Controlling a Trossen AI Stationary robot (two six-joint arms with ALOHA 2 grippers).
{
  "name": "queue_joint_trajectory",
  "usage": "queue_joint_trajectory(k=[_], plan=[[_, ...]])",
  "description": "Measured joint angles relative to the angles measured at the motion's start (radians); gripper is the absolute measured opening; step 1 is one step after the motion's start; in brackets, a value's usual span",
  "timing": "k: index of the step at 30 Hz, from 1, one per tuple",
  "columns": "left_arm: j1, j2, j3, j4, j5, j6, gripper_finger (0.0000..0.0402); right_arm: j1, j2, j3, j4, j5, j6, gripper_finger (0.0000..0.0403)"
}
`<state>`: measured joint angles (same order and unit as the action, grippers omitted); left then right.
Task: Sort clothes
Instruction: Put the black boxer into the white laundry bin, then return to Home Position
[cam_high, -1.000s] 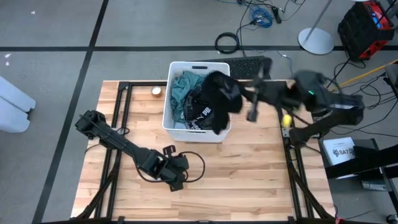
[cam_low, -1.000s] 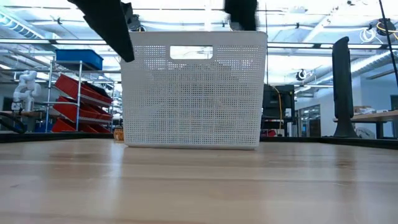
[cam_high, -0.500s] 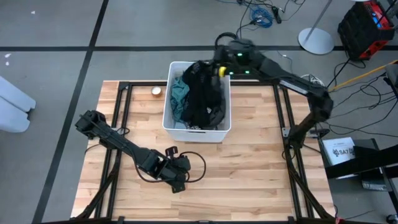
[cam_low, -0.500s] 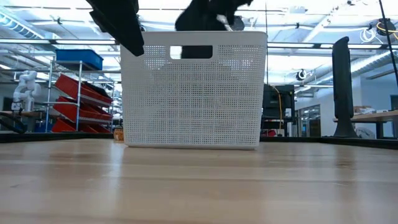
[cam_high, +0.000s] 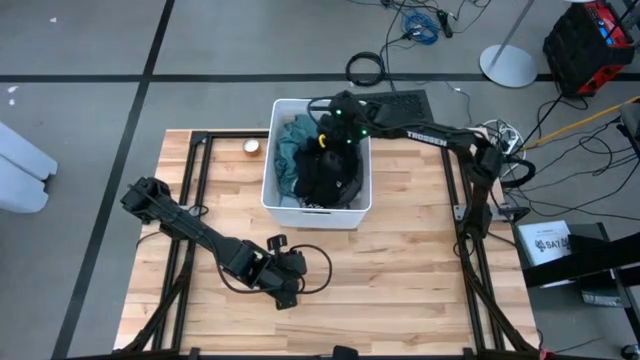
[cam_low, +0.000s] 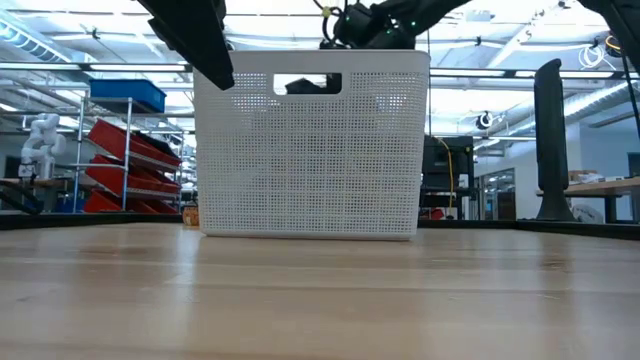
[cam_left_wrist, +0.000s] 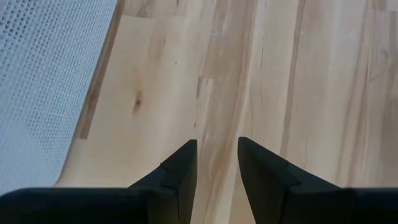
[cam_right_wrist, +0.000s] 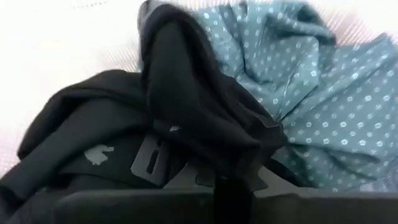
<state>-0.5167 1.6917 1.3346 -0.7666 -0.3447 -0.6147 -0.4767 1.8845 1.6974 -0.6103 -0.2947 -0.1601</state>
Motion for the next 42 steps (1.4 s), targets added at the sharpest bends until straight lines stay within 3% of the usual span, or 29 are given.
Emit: queue_joint_trajectory(k=[8, 14, 20, 25, 27, 33, 42], plan=[[0.0, 0.0, 0.0, 0.0, -0.057, 0.001, 0.0125, 0.001, -0.044, 0.017, -0.016, 0.014, -0.032, 0.0066], [0.0, 0.0, 0.0, 0.001, -0.058, -0.006, 0.0125, 0.001, -0.105, 0.106, -0.088, 0.084, 0.011, 0.0142], [0.0, 0.0, 0.0, 0.002, -0.077, -0.008, 0.0125, 0.0, -0.111, 0.256, -0.264, 0.087, -0.014, 0.0192], [0.0, 0.0, 0.0, 0.028, -0.077, -0.006, 0.0125, 0.001, -0.133, 0.373, -0.372, 0.074, -0.037, 0.0205], [0.0, 0.0, 0.0, 0.058, -0.077, 0.013, 0.0125, 0.001, -0.163, 0.389, -0.395, 0.022, -0.039, 0.0204], [0.0, 0.0, 0.001, 0.214, -0.076, 0.134, 0.0125, 0.009, -0.269, 0.388, -0.509, -0.097, -0.046, 0.02], [0.0, 0.0, 0.002, 0.384, -0.078, 0.265, 0.0125, 0.085, -0.484, 0.264, -0.63, -0.103, -0.063, 0.0199]])
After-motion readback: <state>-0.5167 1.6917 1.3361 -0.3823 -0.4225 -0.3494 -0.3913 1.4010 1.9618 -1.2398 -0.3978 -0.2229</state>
